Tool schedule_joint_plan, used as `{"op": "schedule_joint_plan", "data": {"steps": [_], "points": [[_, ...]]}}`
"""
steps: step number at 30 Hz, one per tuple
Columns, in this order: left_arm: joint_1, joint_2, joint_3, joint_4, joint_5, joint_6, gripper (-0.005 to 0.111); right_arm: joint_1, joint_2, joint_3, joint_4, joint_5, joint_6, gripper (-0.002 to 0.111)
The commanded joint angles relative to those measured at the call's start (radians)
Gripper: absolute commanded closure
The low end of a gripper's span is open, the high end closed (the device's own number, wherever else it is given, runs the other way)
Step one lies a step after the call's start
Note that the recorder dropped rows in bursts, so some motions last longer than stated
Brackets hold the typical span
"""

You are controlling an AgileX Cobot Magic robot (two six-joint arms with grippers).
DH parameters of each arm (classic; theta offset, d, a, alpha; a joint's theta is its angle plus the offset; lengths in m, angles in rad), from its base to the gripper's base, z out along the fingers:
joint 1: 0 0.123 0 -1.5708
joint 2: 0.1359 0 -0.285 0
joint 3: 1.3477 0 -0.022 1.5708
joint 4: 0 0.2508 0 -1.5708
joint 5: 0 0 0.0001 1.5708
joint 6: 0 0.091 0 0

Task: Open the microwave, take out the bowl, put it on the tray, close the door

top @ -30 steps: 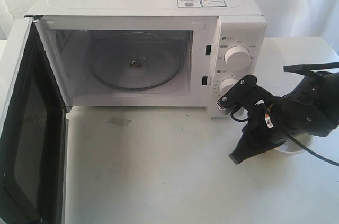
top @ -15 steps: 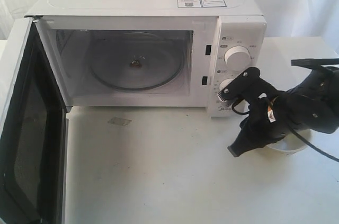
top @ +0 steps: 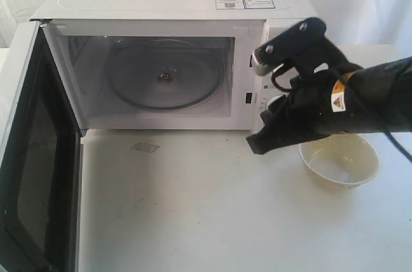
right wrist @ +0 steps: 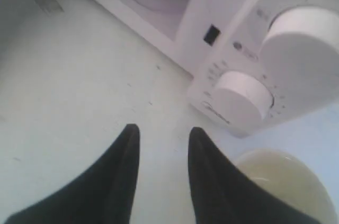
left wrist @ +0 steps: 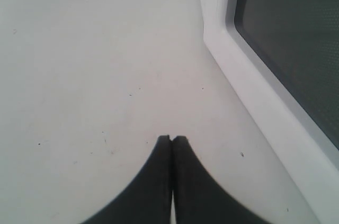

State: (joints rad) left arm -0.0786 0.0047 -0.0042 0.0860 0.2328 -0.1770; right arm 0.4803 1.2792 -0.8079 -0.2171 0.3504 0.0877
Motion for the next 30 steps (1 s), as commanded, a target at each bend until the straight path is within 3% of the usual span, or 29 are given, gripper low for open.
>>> {"op": "schedule_joint_plan", "data": {"steps": [1,7,11,19,30], "points": [[0.0,-0.005,0.004,-0.003,0.0,-0.004,0.107,0.063,-0.123,-0.018,0.164,0.032,-0.005,0.079],[0.0,-0.005,0.004,-0.003,0.0,-0.004,0.107,0.168,-0.243,-0.004,0.288,0.059,-0.097,0.095],[0.0,-0.005,0.004,-0.003,0.0,-0.004,0.107,0.253,-0.282,0.068,0.381,-0.03,-0.183,0.108],[0.0,-0.005,0.004,-0.003,0.0,0.002,0.107,0.358,-0.29,0.253,0.407,-0.277,-0.166,0.108],[0.0,-0.005,0.004,-0.021,-0.024,-0.032,0.107,0.385,-0.29,0.428,0.403,-0.388,-0.162,0.108]]}}
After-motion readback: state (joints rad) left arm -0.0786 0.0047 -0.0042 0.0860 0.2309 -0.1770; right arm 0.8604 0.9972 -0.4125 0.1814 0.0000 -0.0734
